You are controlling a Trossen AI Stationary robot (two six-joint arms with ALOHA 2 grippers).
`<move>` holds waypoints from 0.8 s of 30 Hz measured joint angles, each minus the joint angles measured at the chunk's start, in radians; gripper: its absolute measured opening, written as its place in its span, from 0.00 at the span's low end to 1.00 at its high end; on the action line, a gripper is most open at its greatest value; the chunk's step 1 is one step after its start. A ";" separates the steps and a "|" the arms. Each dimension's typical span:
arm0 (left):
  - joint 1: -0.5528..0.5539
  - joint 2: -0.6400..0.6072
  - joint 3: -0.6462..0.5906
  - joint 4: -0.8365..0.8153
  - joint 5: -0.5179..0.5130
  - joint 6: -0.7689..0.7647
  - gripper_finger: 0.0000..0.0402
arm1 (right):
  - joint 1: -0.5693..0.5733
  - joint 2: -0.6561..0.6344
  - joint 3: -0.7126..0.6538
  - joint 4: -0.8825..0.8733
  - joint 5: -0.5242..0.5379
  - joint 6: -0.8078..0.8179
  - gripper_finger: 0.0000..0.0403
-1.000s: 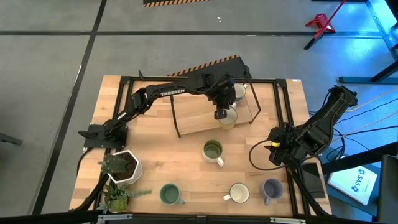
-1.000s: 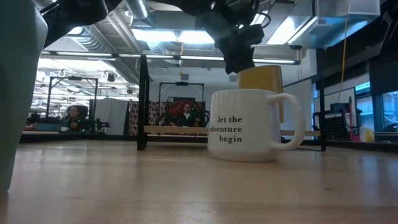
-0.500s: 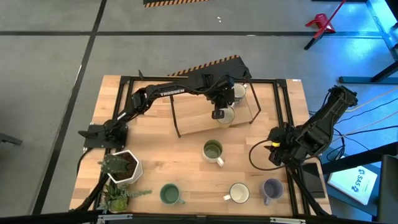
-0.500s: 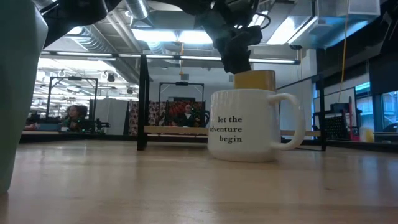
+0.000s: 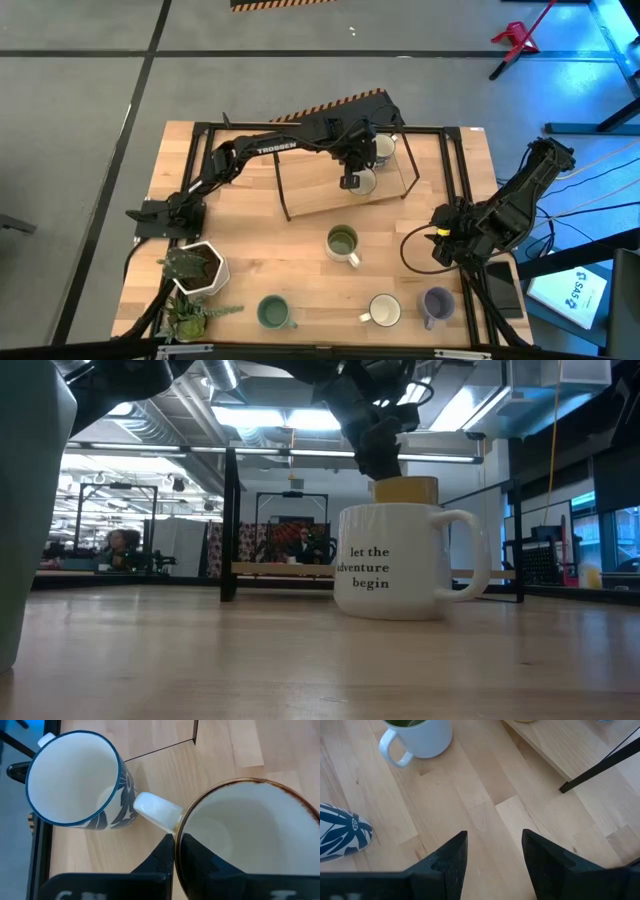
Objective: Place coffee mugs
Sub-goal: Put the yellow mug on the shelf
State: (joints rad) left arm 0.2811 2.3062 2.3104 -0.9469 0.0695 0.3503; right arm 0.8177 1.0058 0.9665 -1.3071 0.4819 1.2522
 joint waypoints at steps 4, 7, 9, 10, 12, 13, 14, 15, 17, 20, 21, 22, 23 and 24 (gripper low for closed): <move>0.000 0.000 0.000 0.000 0.002 0.001 0.04 | 0.000 0.000 0.000 0.000 0.000 0.000 0.43; 0.000 0.000 0.000 -0.001 0.002 0.002 0.05 | 0.000 0.000 0.000 0.000 0.000 0.000 0.43; 0.000 0.000 0.000 -0.002 0.000 0.005 0.06 | 0.000 0.000 0.000 0.001 0.000 0.000 0.43; 0.000 0.000 0.000 -0.003 -0.004 0.005 0.07 | 0.000 0.000 0.000 0.001 0.000 0.000 0.43; 0.001 0.000 -0.001 -0.008 -0.016 0.007 0.09 | 0.000 0.000 0.000 0.001 0.000 0.000 0.43; 0.001 0.001 -0.002 -0.010 -0.015 0.008 0.10 | 0.000 0.000 0.000 0.001 0.000 0.000 0.43; 0.001 0.002 -0.002 -0.011 -0.015 0.008 0.11 | 0.000 0.000 0.000 0.001 -0.001 0.000 0.43; 0.001 0.002 -0.002 -0.010 -0.014 0.008 0.12 | 0.000 0.000 0.000 0.001 -0.002 0.000 0.43; 0.001 0.002 -0.002 -0.006 -0.010 0.017 0.13 | 0.000 0.000 0.000 0.004 -0.002 0.000 0.43; -0.001 0.002 -0.002 -0.006 -0.009 0.047 0.15 | 0.000 0.000 0.000 0.005 -0.002 0.000 0.43; -0.002 0.002 -0.002 -0.005 -0.011 0.052 0.16 | 0.000 0.000 0.000 0.005 -0.002 0.000 0.43; -0.002 0.002 -0.002 -0.002 -0.016 0.058 0.17 | 0.000 0.000 0.000 0.005 -0.002 0.000 0.43; -0.003 0.002 -0.002 0.002 -0.024 0.067 0.19 | 0.000 0.000 0.000 0.005 -0.002 0.000 0.43; -0.004 0.002 -0.002 0.003 -0.031 0.072 0.20 | 0.000 0.000 0.000 0.005 -0.002 0.000 0.43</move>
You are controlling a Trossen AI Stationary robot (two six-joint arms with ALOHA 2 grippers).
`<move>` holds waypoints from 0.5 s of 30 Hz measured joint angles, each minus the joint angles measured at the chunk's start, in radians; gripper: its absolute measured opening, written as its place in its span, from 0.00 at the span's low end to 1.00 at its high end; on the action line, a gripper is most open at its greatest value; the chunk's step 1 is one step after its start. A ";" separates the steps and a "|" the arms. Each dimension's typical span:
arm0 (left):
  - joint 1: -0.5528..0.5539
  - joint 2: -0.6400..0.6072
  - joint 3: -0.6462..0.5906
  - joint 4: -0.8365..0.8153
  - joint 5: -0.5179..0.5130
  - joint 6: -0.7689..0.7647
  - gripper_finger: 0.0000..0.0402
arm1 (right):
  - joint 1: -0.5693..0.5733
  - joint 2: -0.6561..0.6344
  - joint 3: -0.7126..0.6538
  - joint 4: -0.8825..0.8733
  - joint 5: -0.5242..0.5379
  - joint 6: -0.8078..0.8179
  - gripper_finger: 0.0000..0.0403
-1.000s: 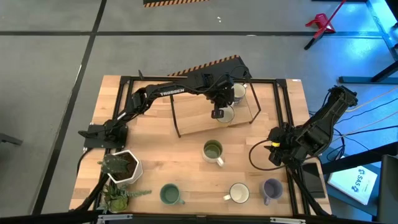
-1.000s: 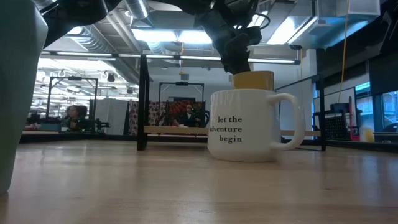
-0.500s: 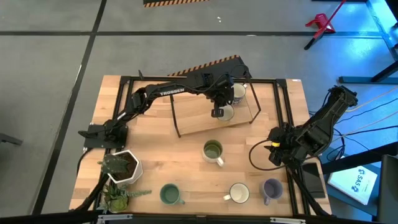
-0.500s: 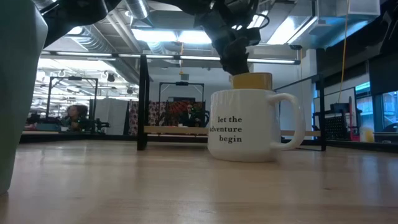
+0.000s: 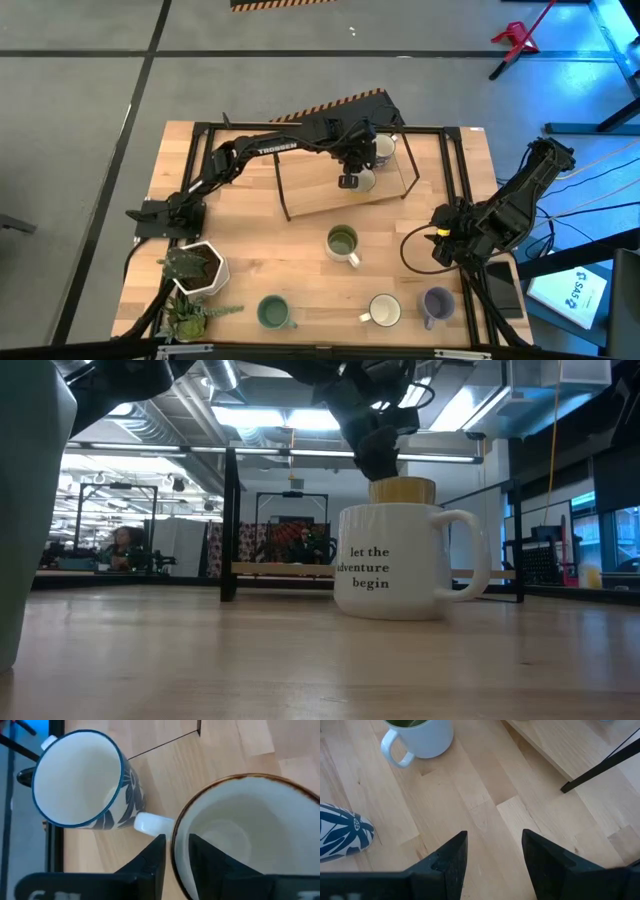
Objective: Place coffee mugs
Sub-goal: Put the yellow mug on the shelf
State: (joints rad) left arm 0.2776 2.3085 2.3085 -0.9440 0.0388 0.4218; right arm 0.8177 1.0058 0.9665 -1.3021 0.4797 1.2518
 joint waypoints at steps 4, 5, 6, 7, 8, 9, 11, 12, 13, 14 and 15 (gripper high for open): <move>-0.001 -0.015 0.000 0.016 -0.029 0.005 0.25 | 0.000 0.000 0.000 0.000 0.007 0.000 0.43; -0.001 -0.025 0.000 0.022 -0.033 0.007 0.27 | 0.000 0.000 0.000 0.001 0.015 -0.001 0.43; -0.001 -0.032 0.000 0.017 -0.034 0.007 0.28 | 0.000 0.000 0.000 0.000 0.024 -0.003 0.43; -0.001 -0.037 0.000 0.022 -0.037 0.008 0.29 | 0.000 0.000 0.000 0.002 0.033 -0.003 0.43; -0.001 -0.039 0.001 0.031 -0.037 0.008 0.30 | 0.000 0.000 0.000 0.008 0.041 -0.005 0.43; -0.001 -0.044 0.001 0.024 -0.038 0.007 0.30 | -0.001 -0.001 0.000 0.022 0.048 -0.021 0.43; 0.000 -0.051 0.000 0.005 -0.049 0.004 0.32 | -0.017 -0.007 0.000 0.062 0.062 -0.092 0.43; -0.003 -0.056 0.000 0.015 -0.059 0.004 0.33 | -0.037 -0.006 0.000 0.093 0.067 -0.146 0.43; -0.003 -0.065 0.000 0.010 -0.062 0.003 0.33 | -0.058 -0.005 0.000 0.123 0.072 -0.202 0.43; -0.003 -0.076 0.000 -0.004 -0.064 0.003 0.34 | -0.086 -0.005 0.000 0.154 0.076 -0.259 0.43; -0.003 -0.084 0.000 0.003 -0.070 0.004 0.34 | -0.118 -0.005 0.001 0.186 0.078 -0.318 0.43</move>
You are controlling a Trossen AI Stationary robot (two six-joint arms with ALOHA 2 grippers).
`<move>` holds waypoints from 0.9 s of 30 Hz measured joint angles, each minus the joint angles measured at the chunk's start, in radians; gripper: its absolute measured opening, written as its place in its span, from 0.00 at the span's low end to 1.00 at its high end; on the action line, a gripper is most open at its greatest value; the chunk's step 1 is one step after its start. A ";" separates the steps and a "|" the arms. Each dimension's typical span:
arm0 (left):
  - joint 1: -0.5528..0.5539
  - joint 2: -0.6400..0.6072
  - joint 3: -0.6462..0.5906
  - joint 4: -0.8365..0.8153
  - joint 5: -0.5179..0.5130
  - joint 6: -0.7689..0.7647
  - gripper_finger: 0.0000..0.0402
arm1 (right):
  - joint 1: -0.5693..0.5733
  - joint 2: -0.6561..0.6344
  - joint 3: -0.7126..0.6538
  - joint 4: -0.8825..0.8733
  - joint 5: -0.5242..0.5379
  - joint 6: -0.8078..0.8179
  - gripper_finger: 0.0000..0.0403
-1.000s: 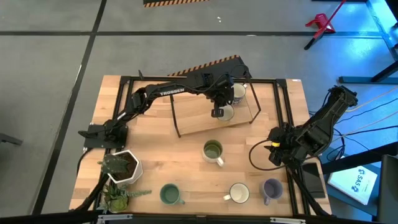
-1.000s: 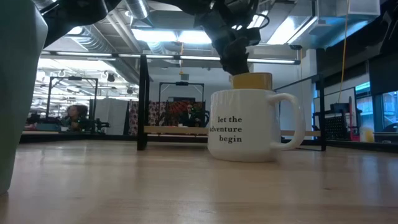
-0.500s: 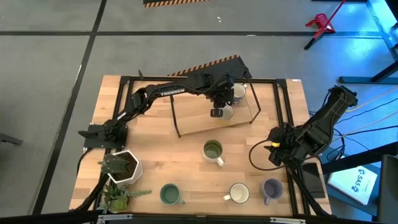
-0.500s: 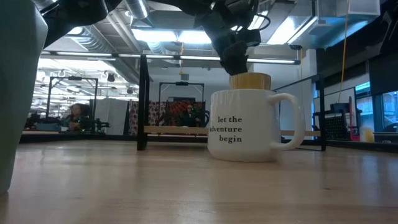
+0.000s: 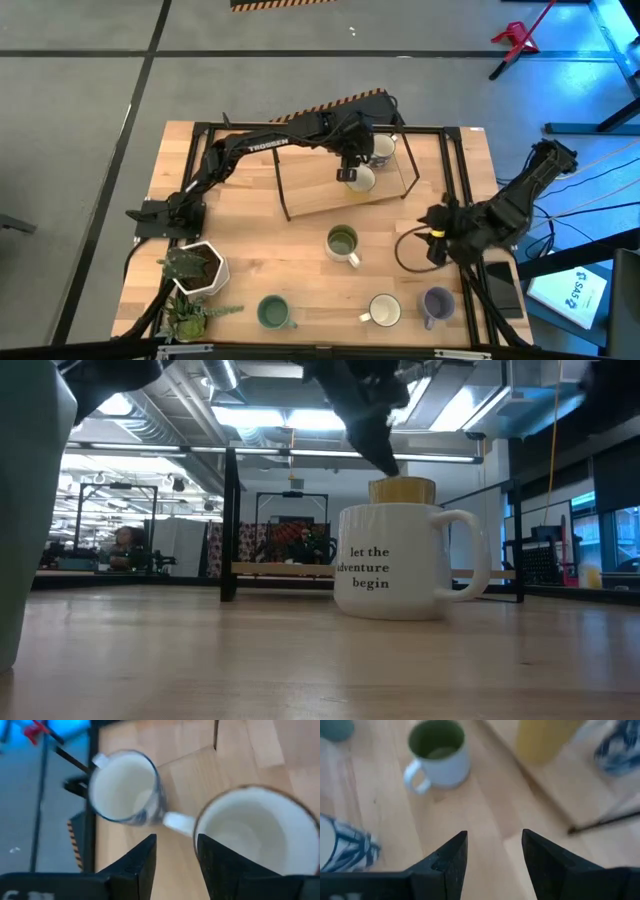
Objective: Place coffee mugs
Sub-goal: Put the yellow mug on the shelf
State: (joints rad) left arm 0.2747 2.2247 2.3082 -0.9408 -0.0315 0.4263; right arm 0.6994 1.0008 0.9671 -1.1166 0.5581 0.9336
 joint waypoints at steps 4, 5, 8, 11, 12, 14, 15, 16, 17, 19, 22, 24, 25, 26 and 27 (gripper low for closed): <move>-0.009 -0.035 0.001 0.010 -0.019 -0.025 0.35 | -0.172 0.000 0.000 0.076 -0.004 -0.150 0.43; -0.011 -0.047 0.001 0.007 -0.020 -0.039 0.35 | -0.224 0.000 0.001 0.081 -0.005 -0.167 0.43; -0.017 -0.099 0.000 -0.016 -0.035 -0.094 0.35 | -0.382 0.003 0.020 0.085 -0.035 -0.281 0.43; -0.027 -0.164 0.000 -0.043 -0.038 -0.151 0.35 | -0.536 0.014 0.048 0.153 -0.091 -0.475 0.43; -0.032 -0.184 0.000 -0.050 -0.039 -0.168 0.35 | -0.585 0.020 0.059 0.185 -0.114 -0.534 0.43; -0.045 -0.225 0.000 -0.051 -0.041 -0.200 0.35 | -0.668 0.046 0.082 0.242 -0.159 -0.639 0.43; -0.049 -0.248 0.000 -0.056 -0.041 -0.214 0.35 | -0.704 0.065 0.096 0.261 -0.184 -0.683 0.43; -0.056 -0.268 0.000 -0.060 -0.045 -0.227 0.35 | -0.735 0.088 0.107 0.267 -0.206 -0.715 0.43; -0.066 -0.288 0.002 -0.053 -0.058 -0.240 0.35 | -0.762 0.114 0.119 0.271 -0.228 -0.746 0.43; -0.074 -0.333 0.001 -0.070 -0.074 -0.264 0.35 | -0.801 0.167 0.148 0.295 -0.267 -0.812 0.43; -0.093 -0.385 0.001 -0.071 -0.107 -0.287 0.35 | -0.829 0.250 0.216 0.313 -0.289 -0.913 0.43; -0.104 -0.412 0.002 -0.066 -0.127 -0.295 0.35 | -0.840 0.306 0.272 0.307 -0.267 -0.994 0.43; -0.111 -0.427 0.002 -0.066 -0.137 -0.295 0.35 | -0.849 0.328 0.296 0.294 -0.257 -1.036 0.43; -0.118 -0.439 0.001 -0.084 -0.146 -0.297 0.35 | -0.858 0.353 0.321 0.275 -0.245 -1.075 0.43; -0.124 -0.446 0.001 -0.081 -0.157 -0.302 0.35 | -0.867 0.375 0.346 0.277 -0.237 -1.103 0.43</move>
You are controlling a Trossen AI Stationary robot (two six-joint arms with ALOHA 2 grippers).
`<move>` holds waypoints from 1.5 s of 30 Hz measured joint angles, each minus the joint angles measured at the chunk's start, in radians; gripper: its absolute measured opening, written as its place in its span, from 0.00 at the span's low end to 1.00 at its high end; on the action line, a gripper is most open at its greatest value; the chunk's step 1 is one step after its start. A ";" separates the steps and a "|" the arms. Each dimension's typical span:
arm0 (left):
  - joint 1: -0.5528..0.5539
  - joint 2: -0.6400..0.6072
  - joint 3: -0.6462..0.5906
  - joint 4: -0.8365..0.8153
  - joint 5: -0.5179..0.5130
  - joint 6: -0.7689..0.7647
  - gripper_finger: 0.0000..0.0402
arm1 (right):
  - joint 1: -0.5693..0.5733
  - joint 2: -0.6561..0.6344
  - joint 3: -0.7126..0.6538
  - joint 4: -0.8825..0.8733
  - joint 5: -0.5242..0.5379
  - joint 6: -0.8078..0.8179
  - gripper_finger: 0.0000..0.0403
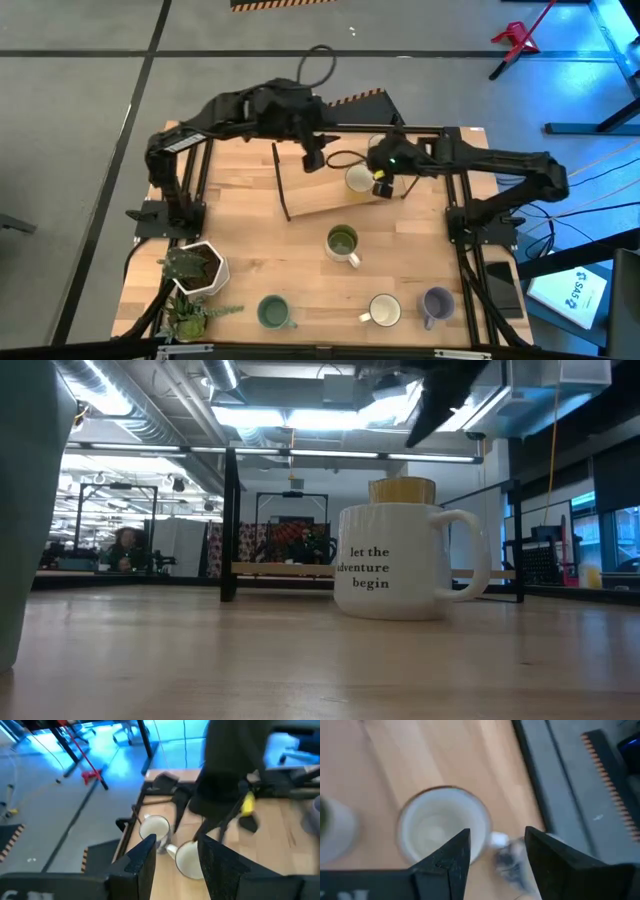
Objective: Place coffee mugs
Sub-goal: Put the yellow mug on the shelf
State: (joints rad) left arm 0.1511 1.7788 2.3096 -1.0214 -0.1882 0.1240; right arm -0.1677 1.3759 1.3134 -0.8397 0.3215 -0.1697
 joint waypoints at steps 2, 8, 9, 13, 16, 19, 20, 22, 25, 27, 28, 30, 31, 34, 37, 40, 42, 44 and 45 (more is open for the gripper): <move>-0.007 -0.016 0.000 -0.003 -0.022 -0.011 0.35 | -0.029 0.036 0.039 -0.020 -0.013 -0.038 0.43; -0.023 -0.028 0.000 -0.012 -0.038 -0.019 0.35 | -0.058 0.114 0.085 -0.026 -0.052 -0.107 0.43; -0.026 -0.028 0.000 -0.019 -0.039 -0.019 0.35 | -0.062 0.125 0.085 -0.038 -0.053 -0.118 0.43; -0.029 -0.027 0.000 -0.047 -0.039 -0.019 0.35 | -0.062 0.144 0.084 -0.085 -0.065 -0.135 0.43; -0.028 -0.025 0.000 -0.048 -0.040 -0.019 0.35 | -0.062 0.134 0.084 -0.090 -0.069 -0.137 0.43; -0.028 -0.025 0.000 -0.047 -0.040 -0.029 0.35 | -0.062 0.112 0.085 -0.165 -0.086 -0.082 0.43; -0.029 -0.025 0.000 -0.048 -0.040 -0.038 0.35 | -0.061 0.111 0.085 -0.201 -0.086 -0.067 0.43; -0.028 -0.025 0.000 -0.048 -0.039 -0.044 0.35 | -0.061 0.111 0.083 -0.261 -0.089 -0.041 0.43; -0.028 -0.025 0.000 -0.048 -0.040 -0.040 0.35 | -0.053 0.105 0.083 -0.255 -0.103 -0.029 0.43; -0.028 -0.025 0.000 -0.048 -0.040 -0.040 0.35 | -0.055 0.106 0.080 -0.251 -0.108 -0.013 0.43; -0.028 -0.025 0.000 -0.048 -0.042 -0.040 0.35 | -0.055 0.106 0.080 -0.248 -0.119 -0.006 0.43; -0.028 -0.025 0.000 -0.048 -0.065 -0.043 0.35 | -0.055 0.107 0.080 -0.235 -0.145 0.010 0.43; -0.028 -0.025 0.000 -0.048 -0.082 -0.044 0.35 | -0.054 0.109 0.080 -0.232 -0.154 0.014 0.43; -0.027 -0.025 0.000 -0.048 -0.111 -0.044 0.35 | -0.040 0.111 0.075 -0.230 -0.154 0.032 0.43; -0.027 -0.025 0.000 -0.048 -0.114 -0.044 0.35 | -0.039 0.111 0.046 -0.225 -0.157 0.035 0.43; -0.028 -0.025 0.000 -0.048 -0.114 -0.044 0.35 | -0.039 0.111 0.011 -0.215 -0.156 0.035 0.43; -0.028 -0.025 0.000 -0.048 -0.114 -0.044 0.35 | -0.039 0.108 -0.005 -0.191 -0.152 0.035 0.43; -0.028 -0.025 0.000 -0.048 -0.114 -0.044 0.35 | -0.040 0.109 -0.007 -0.178 -0.149 0.035 0.43; -0.028 -0.025 0.000 -0.048 -0.114 -0.044 0.35 | -0.041 0.109 -0.008 -0.170 -0.149 0.034 0.43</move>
State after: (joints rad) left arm 0.1234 1.7542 2.3093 -1.0695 -0.3023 0.0795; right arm -0.2090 1.4845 1.3056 -1.0093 0.1730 -0.1352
